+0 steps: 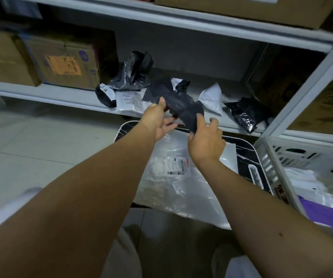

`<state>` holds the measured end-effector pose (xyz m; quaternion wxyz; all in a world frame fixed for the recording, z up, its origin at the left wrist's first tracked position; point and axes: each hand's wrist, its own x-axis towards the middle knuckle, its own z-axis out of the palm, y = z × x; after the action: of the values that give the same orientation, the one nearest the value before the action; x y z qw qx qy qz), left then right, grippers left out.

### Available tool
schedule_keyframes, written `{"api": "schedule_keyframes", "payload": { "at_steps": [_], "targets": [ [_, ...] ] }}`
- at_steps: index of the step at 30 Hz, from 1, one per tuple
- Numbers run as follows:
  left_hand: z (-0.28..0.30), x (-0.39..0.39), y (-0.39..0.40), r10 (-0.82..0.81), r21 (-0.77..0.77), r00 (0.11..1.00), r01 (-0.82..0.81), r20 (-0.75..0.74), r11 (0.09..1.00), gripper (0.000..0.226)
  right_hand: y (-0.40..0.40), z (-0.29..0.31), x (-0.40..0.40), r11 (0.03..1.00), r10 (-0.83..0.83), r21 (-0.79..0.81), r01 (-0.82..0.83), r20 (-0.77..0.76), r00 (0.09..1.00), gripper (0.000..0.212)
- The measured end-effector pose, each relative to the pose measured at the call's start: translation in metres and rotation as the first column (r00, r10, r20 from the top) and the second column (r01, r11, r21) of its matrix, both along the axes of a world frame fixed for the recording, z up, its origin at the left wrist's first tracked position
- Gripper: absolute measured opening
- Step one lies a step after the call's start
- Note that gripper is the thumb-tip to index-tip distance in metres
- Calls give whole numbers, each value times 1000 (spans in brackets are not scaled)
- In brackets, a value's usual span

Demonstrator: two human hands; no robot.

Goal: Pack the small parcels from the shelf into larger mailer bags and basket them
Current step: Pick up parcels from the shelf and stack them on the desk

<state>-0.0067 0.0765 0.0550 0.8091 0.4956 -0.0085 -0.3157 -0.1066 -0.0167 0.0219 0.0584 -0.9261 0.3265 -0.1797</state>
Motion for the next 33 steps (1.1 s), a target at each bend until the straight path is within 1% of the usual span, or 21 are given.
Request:
{"api": "schedule_keyframes", "payload": {
  "at_steps": [6, 9, 11, 14, 16, 17, 18, 19, 20, 21, 22, 23, 24, 25, 26, 27, 28, 29, 30, 31, 33],
  "targets": [
    [-38, -71, -16, -42, 39, 994, 46, -104, 998, 40, -29, -13, -73, 997, 21, -68, -35, -197, 980, 58],
    [-58, -99, -15, -35, 37, 977, 43, -208, 998, 42, -29, -28, -98, 996, 60, -43, -72, -239, 969, 55],
    [-74, -112, -8, 5, 107, 960, 26, -281, 994, 40, -24, -39, -108, 994, 101, -22, -111, -268, 958, 52],
    [-95, -121, 10, 120, 316, 930, -4, -348, 949, 34, -15, -57, -115, 981, 187, 14, -192, -309, 932, 49],
    [-102, -124, 22, 251, 474, 921, -86, -297, 876, 36, -11, -68, -116, 970, 234, 9, -245, -334, 913, 46],
    [-103, -125, 28, 351, 597, 915, -172, -198, 783, 41, -9, -72, -116, 965, 248, 2, -264, -349, 904, 45],
    [-103, -126, 32, 415, 732, 909, -263, -30, 628, 48, -7, -76, -116, 961, 258, -6, -277, -351, 900, 44],
    [-102, -127, 36, 363, 833, 915, -335, 177, 439, 52, -6, -79, -116, 959, 265, -12, -284, -327, 907, 44],
    [-99, -128, 38, 211, 861, 902, -424, 376, 282, 50, -6, -82, -115, 961, 264, -11, -277, -269, 926, 44],
    [-95, -128, 39, 13, 826, 843, -530, 538, 191, 44, -5, -83, -114, 968, 249, 5, -252, -181, 952, 44],
    [-93, -125, 36, -186, 753, 729, -636, 658, 172, 38, -5, -84, -111, 977, 214, 29, -212, -84, 973, 43],
    [-93, -121, 32, -368, 676, 583, -705, 725, 215, 33, -4, -85, -108, 983, 175, 51, -175, 8, 985, 42],
    [-94, -118, 26, -516, 626, 431, -723, 740, 293, 33, -4, -87, -105, 987, 147, 57, -152, 79, 986, 41],
    [-98, -117, 21, -643, 618, 295, -699, 707, 360, 40, -1, -89, -103, 988, 141, 38, -147, 122, 982, 41],
    [-104, -116, 14, -758, 647, 178, -661, 627, 380, 48, -1, -92, -101, 988, 149, 13, -152, 132, 980, 43],
    [-112, -116, 9, -843, 692, 98, -625, 529, 362, 55, 2, -95, -100, 986, 165, 8, -167, 112, 980, 46],
    [-122, -114, 5, -897, 730, 50, -602, 438, 323, 59, 4, -99, -98, 983, 179, 18, -181, 72, 981, 50],
    [-131, -114, 3, -927, 760, 46, -589, 373, 276, 62, 5, -103, -97, 981, 190, 36, -191, 15, 982, 54],
    [-140, -113, 1, -941, 784, 68, -574, 330, 234, 65, 5, -109, -95, 980, 192, 53, -190, -50, 980, 58],
    [-148, -113, 1, -945, 806, 104, -556, 310, 203, 67, 4, -115, -94, 981, 187, 69, -180, -113, 976, 61],
    [-161, -110, 3, -937, 852, 207, -503, 283, 146, 69, 2, -126, -94, 981, 183, 96, -166, -213, 960, 68]
  ]
}}
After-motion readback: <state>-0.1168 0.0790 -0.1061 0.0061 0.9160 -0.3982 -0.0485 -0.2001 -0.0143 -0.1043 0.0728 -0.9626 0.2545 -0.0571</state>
